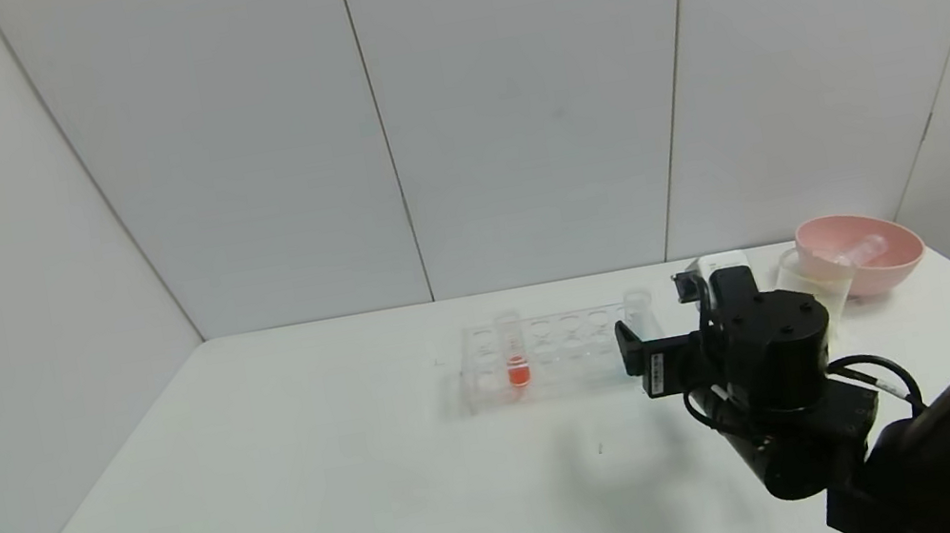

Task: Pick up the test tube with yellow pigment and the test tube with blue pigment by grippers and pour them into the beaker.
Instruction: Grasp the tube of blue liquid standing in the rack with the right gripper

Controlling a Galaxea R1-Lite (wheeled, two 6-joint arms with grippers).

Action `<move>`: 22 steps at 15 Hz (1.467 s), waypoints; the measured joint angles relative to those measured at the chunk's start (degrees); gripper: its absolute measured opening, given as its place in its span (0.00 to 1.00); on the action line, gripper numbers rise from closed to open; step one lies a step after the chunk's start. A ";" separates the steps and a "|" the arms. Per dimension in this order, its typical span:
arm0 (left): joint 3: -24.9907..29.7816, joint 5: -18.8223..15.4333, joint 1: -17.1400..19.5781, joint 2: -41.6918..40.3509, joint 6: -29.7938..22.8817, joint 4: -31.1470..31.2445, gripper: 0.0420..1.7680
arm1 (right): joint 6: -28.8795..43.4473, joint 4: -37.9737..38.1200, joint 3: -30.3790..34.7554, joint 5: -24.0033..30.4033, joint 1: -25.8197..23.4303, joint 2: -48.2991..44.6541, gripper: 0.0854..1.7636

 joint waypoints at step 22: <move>0.00 0.00 0.00 0.00 0.00 0.00 1.00 | -3.74 7.30 -21.09 3.62 -5.77 12.90 0.31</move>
